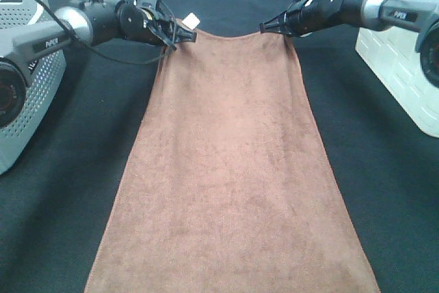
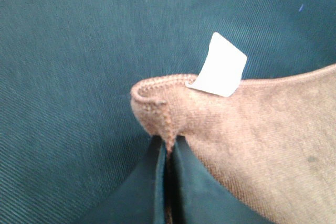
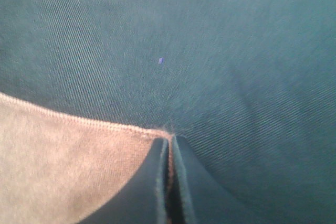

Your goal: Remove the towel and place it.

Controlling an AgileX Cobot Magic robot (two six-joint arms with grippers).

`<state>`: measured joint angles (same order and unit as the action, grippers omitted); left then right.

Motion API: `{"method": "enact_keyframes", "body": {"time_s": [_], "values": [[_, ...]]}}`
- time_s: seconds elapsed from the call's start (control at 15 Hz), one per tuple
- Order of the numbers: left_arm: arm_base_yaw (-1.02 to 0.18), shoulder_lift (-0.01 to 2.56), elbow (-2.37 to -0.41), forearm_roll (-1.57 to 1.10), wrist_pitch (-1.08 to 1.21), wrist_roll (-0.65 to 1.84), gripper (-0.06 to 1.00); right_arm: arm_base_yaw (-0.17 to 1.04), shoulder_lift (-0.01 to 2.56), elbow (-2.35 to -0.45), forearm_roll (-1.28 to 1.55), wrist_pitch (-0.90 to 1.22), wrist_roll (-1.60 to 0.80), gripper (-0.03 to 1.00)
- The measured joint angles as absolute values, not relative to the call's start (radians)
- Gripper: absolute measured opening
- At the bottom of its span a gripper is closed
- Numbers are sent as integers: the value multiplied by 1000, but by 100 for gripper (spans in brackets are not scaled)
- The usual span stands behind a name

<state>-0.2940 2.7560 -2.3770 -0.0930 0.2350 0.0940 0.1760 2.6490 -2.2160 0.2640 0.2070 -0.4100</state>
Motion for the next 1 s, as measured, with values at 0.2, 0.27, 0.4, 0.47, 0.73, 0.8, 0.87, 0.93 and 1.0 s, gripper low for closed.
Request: {"method": "enact_keyframes", "body": {"time_s": [0.2,0.27,0.4,0.47,0.73,0.8,0.87,0.93,1.0], "values": [[-294,2789,-2377,-93,172,94,1,176,2684,-2260,283,211,-410,0],[-294,2799,-2377,-93,145,94,1,176,2692,-2262,284,213,-410,0],[-294,2819,-2377,-93,121,94,1,170,2713,-2267,285,212,-410,0],[-294,2829,-2377,-93,112,91,1,165,2719,-2267,285,212,-410,0],[-294,2838,-2377,-99,90,83,5,154,2720,-2267,285,211,-410,0],[-294,2838,-2377,-101,86,83,8,154,2721,-2267,285,210,-410,0],[-294,2838,-2377,-103,83,83,11,154,2721,-2267,285,203,-410,0],[-294,2838,-2377,-112,76,83,17,154,2721,-2267,286,190,-410,0],[-294,2838,-2377,-112,76,83,17,154,2721,-2267,286,190,-410,0]]}}
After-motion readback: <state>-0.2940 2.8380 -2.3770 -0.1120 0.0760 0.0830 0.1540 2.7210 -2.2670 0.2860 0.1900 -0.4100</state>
